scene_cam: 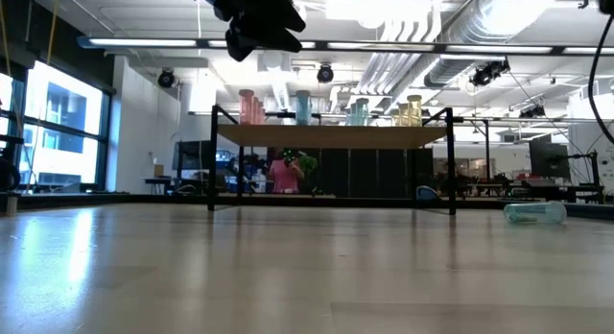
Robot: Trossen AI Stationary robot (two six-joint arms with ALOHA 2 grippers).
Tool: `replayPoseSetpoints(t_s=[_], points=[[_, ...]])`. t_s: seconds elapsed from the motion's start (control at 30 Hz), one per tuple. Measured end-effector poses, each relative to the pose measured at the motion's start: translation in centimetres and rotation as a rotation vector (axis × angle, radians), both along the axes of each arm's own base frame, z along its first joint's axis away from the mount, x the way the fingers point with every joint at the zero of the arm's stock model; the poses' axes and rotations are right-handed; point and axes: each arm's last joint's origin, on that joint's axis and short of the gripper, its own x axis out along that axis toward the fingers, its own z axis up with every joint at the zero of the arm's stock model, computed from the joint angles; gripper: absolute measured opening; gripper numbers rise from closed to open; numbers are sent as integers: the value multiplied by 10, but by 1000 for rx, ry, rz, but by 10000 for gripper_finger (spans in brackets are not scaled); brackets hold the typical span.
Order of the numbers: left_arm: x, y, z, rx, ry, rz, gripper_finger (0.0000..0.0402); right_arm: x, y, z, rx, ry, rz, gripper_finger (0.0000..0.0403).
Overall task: Pick and place medicine bottles onto shelf by color
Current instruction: Put the green pill bottle on the shelf aligned with the other green pill bottles
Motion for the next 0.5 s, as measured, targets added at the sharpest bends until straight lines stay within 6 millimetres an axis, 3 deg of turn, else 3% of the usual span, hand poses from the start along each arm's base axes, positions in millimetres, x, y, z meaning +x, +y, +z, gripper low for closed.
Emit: replayPoseSetpoints(t_s=[0.1,0.27,0.5], points=[[0,0,0,0,-1,0,158,1,12,0,-2,1,30,225],[0,0,0,-16,-4,11,158,6,35,18,-43,-18,100,224],[0,0,0,-21,-5,14,158,4,39,21,-350,149,165,224]])
